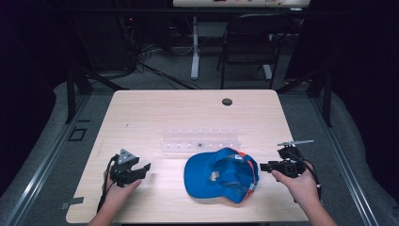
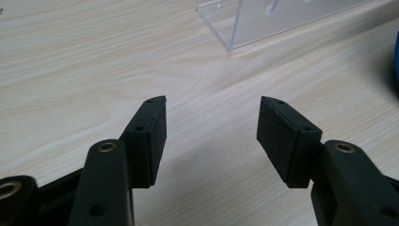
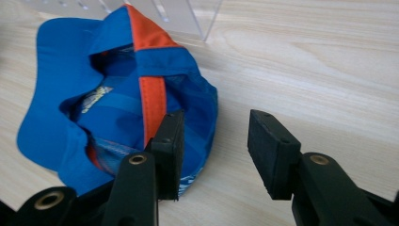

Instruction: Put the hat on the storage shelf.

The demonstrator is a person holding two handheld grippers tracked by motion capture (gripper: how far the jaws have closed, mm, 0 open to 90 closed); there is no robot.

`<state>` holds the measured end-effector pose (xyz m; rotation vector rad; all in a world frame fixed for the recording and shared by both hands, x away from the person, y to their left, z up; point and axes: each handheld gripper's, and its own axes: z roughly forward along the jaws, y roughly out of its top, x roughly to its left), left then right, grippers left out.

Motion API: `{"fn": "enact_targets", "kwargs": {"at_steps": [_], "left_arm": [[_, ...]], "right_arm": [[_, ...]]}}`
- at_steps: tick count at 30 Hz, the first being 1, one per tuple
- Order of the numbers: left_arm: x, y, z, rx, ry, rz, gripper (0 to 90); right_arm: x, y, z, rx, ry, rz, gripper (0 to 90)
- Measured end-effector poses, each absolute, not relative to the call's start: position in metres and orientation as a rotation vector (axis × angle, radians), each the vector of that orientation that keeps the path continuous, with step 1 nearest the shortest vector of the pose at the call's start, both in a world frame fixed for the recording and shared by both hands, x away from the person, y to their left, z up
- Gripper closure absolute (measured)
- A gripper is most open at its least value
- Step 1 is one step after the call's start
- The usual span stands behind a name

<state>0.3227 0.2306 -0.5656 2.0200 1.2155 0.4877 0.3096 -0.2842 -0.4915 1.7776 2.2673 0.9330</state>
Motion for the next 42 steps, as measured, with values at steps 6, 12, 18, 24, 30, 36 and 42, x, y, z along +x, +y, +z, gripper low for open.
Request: {"fn": "enact_targets", "kwargs": {"at_steps": [6,12,18,24,30,36,42], "left_arm": [[0.323,0.231,-0.566,2.028,1.217,0.494,44.6],[0.323,0.231,-0.566,2.029,1.217,0.493,44.6],[0.323,0.231,-0.566,2.028,1.219,0.495,44.6],[0.323,0.232,-0.566,2.029,1.221,0.495,44.7],[0.323,0.231,-0.566,2.032,1.217,0.494,44.7],[0.323,0.231,-0.566,2.029,1.223,0.499,45.3],[0.323,0.231,-0.566,2.031,1.222,0.499,45.3]], "right_arm": [[0.313,-0.277,-0.488,1.763,2.32,0.975,58.3],[0.318,-0.273,-0.489,1.756,2.381,0.984,57.7],[0.319,-0.267,-0.493,1.768,2.416,0.994,57.6],[0.319,-0.263,-0.496,1.771,2.444,1.014,57.7],[0.32,-0.259,-0.502,1.775,2.479,1.004,58.2],[0.32,-0.256,-0.507,1.78,2.507,1.002,59.6],[0.32,-0.255,-0.51,1.793,2.517,1.012,61.4]]}}
